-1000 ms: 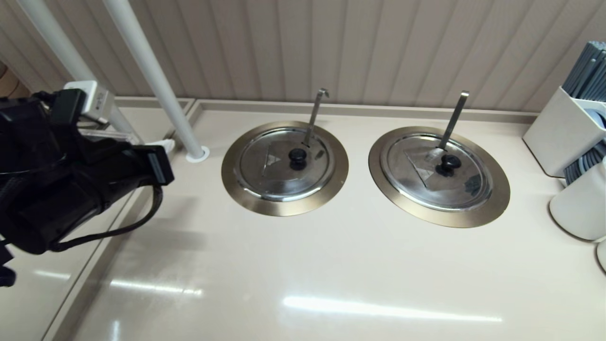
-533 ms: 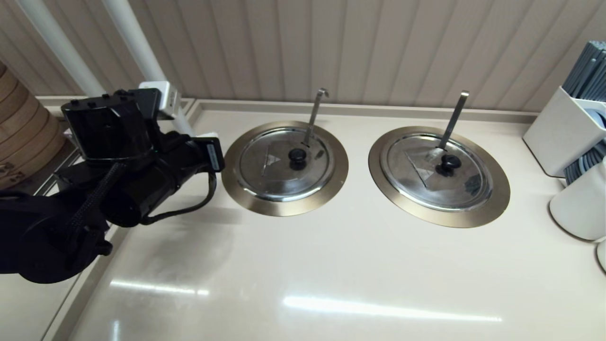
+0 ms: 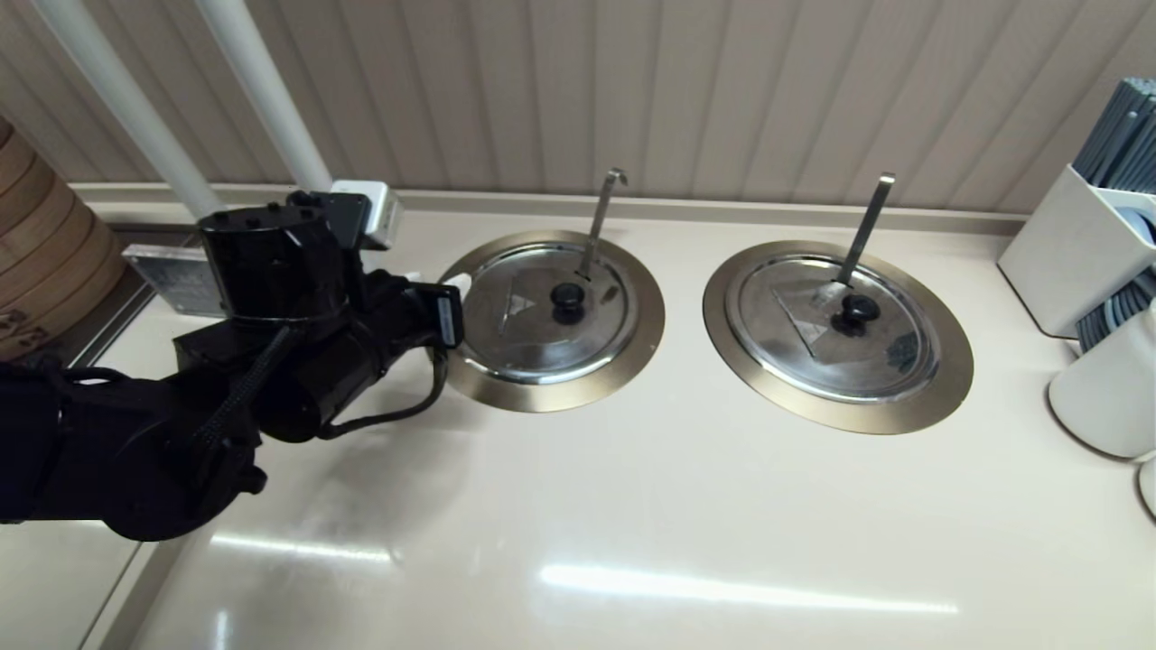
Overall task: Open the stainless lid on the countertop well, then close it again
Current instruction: Open the lid
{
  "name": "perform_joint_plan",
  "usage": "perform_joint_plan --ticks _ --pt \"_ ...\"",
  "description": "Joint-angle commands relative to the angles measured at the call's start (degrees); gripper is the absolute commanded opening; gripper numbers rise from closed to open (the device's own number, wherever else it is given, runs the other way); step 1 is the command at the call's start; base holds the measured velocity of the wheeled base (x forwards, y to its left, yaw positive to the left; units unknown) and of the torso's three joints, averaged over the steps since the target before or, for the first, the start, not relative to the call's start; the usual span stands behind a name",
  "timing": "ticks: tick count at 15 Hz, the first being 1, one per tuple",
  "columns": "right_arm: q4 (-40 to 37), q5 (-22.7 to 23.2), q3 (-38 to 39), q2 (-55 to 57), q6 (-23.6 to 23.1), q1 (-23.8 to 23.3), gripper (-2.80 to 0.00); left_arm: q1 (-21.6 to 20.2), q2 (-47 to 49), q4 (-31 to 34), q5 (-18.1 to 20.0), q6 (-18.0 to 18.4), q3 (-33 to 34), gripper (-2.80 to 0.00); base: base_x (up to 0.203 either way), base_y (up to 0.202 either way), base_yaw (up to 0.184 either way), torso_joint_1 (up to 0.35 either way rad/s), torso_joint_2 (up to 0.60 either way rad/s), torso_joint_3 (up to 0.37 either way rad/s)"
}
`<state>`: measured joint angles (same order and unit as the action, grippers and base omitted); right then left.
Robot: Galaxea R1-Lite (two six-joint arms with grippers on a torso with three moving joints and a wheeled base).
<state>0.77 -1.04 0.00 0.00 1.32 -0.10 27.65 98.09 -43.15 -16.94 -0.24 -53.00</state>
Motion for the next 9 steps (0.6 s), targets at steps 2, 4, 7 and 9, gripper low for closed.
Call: perform_joint_plan --ticks 2,4,7,9 --pt "0.02 -0.02 0.35 0.09 0.0 0.01 0.0 1.34 4.32 -0.83 -0.31 -0.12 -1.44 0.0 0.0 0.0 0.0 0.0 0.0 0.0" --pt "0.02 -0.02 0.35 0.09 0.0 0.01 0.0 1.56 8.83 -6.13 -2.07 -0.25 -3.07 0.0 0.0 0.0 0.0 0.0 0.0 0.0" --pt "0.02 -0.02 0.35 0.09 0.0 0.01 0.0 1.75 15.67 -14.61 -4.07 -0.18 -5.89 0.0 0.0 0.0 0.0 0.0 0.0 0.0" --pt "0.02 -0.02 0.35 0.09 0.0 0.01 0.0 2.31 18.68 -15.81 -4.31 -0.27 -8.37 0.0 0.0 0.0 0.0 0.0 0.0 0.0"
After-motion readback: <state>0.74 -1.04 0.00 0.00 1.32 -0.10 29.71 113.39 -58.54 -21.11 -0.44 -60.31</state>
